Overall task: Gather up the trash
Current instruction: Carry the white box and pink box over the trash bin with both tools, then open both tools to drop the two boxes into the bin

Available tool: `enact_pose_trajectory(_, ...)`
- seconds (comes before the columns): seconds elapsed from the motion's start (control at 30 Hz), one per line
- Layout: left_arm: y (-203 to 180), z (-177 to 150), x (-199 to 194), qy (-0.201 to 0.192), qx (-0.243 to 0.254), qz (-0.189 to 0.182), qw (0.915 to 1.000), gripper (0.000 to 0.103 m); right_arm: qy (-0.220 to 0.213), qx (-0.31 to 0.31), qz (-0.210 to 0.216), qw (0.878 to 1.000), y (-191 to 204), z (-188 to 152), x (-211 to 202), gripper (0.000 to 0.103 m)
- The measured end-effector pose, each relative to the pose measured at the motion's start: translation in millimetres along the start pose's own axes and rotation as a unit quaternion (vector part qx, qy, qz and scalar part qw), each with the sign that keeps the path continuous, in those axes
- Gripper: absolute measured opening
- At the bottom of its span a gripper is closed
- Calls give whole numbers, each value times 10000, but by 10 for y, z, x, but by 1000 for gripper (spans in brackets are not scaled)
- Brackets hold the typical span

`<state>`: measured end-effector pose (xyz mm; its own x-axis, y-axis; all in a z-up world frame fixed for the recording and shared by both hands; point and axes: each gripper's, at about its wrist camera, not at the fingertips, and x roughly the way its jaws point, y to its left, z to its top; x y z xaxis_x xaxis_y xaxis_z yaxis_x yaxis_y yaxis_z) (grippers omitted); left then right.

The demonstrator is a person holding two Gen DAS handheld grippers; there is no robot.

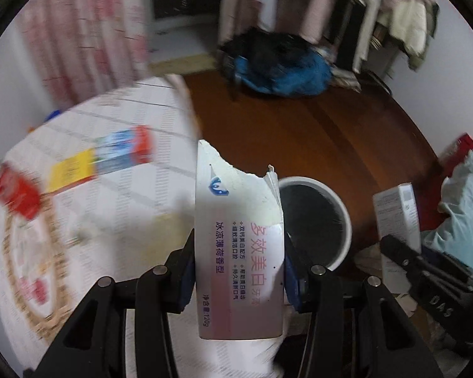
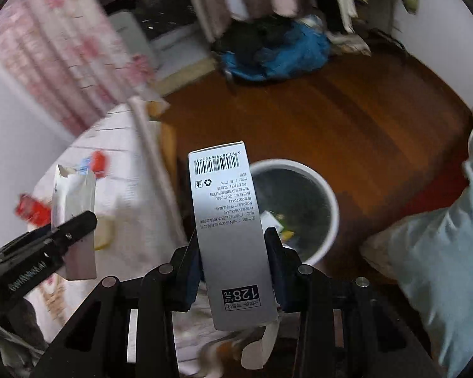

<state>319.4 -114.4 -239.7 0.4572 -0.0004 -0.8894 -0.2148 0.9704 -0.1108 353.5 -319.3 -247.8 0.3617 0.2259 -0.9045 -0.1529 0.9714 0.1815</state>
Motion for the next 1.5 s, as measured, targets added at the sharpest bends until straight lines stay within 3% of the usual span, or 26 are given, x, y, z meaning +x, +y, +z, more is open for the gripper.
enact_pose_trajectory(0.17,-330,267,724,543,125,-345,9979,43,415,383,-129,9983,-582,124,602,39)
enact_pose_trajectory(0.3,-471,435,1244,1054,134,-645,9923,44,607,539,-167,9966,-802,211,1010,39)
enact_pose_trajectory(0.47,-631,589,1663,1418,115,-674,9875,46,712,665,-226,9950,-976,303,1409,39)
enact_pose_trajectory(0.53,-644,606,1746,1499,83,-709,9861,71,821,732,-223,9937,-1026,308,1542,40)
enact_pose_trajectory(0.57,-663,618,1773,1538,72,-726,9854,91,898,817,-186,9924,-1077,317,1629,41)
enact_pose_trajectory(0.6,-664,634,1802,1564,70,-710,9851,98,949,860,-216,9915,-1110,301,1669,44)
enact_pose_trajectory(0.67,-689,616,1797,1589,130,-638,9851,98,1035,902,-311,9900,-1147,285,1735,83)
enact_pose_trajectory(0.73,-693,612,1801,1559,206,-490,9863,98,1087,824,-435,9897,-1148,257,1741,90)
enact_pose_trajectory(0.9,-686,477,1755,1459,459,-62,9882,98,1281,648,-766,9867,-1108,197,1751,99)
enact_pose_trajectory(1.13,-565,307,1634,1447,600,320,9871,98,1327,556,-997,9846,-1067,129,1602,100)
enact_pose_trajectory(1.5,-598,280,1179,1091,628,370,9914,98,1064,488,-1033,9877,-907,135,1076,100)
